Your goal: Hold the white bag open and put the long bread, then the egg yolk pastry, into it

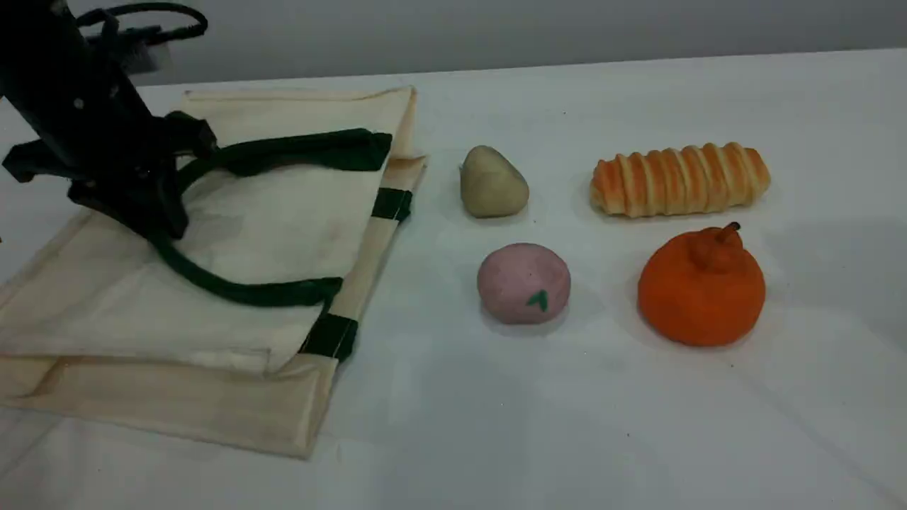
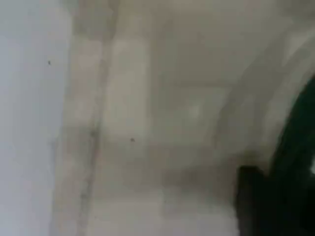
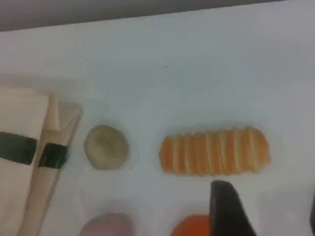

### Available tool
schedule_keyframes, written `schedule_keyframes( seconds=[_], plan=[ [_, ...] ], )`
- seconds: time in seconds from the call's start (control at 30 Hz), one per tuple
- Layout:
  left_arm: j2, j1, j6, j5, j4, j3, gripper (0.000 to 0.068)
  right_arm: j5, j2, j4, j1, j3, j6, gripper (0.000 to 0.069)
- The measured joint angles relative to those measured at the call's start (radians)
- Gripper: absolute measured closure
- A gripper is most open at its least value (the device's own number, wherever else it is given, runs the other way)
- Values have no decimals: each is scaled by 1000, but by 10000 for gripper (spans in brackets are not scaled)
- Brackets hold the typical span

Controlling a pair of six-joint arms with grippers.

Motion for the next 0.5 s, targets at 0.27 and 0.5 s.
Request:
schedule_keyframes(
  seconds=[0.27,0.5],
  plan=[
    [-3,0,61,172,3,-109,602,2,0,0,0,0,-25,363],
    [-3,0,155,515,-1,-386,602,11,0,5,0,0,-69,363]
  ],
)
